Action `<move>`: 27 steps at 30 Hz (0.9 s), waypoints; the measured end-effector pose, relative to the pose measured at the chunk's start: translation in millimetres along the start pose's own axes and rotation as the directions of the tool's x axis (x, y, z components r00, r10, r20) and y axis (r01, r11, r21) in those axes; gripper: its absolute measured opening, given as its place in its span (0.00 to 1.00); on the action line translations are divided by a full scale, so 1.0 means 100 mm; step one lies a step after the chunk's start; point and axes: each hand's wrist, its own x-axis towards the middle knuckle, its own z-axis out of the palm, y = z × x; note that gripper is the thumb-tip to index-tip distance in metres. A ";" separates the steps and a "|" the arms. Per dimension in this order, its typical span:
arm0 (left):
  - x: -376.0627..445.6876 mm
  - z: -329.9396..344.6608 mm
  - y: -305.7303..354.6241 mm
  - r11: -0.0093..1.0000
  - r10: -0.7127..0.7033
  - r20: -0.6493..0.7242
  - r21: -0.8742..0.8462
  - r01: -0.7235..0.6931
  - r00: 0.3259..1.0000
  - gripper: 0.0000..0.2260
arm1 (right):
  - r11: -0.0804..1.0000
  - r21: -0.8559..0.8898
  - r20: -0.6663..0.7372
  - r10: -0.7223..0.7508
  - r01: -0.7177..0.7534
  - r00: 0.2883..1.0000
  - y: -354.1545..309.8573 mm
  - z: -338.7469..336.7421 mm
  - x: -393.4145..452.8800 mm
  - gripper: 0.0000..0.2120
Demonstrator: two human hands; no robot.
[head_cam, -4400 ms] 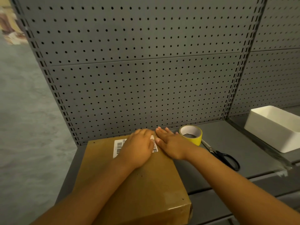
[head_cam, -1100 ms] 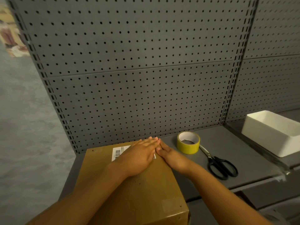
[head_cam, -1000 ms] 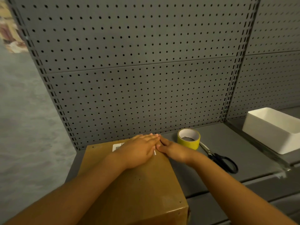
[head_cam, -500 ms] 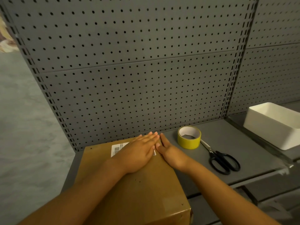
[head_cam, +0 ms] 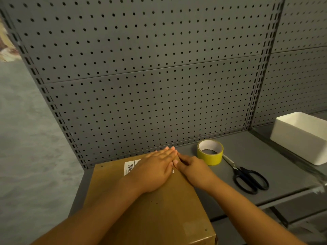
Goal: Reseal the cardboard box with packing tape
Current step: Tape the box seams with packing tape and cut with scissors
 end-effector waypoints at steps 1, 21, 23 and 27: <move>0.00 0.01 -0.02 1.000 0.006 -0.001 -0.026 -0.006 1.000 0.22 | 1.000 0.012 0.024 0.000 -0.001 1.000 0.01 -0.01 0.01 0.24; -0.02 0.01 -0.01 0.989 -0.014 -0.150 -0.147 -0.009 0.989 0.19 | 0.990 -0.141 0.088 0.015 -0.003 0.996 -0.13 -0.05 0.04 0.20; -0.03 -0.01 -0.01 0.987 -0.016 -0.148 -0.161 -0.008 0.989 0.19 | 0.995 -0.099 0.059 0.027 -0.021 0.998 -0.14 -0.01 0.00 0.21; -0.04 -0.02 0.00 0.988 -0.012 -0.102 -0.151 -0.004 0.995 0.20 | 0.995 -0.080 0.098 0.074 -0.067 0.992 -0.14 -0.06 0.00 0.20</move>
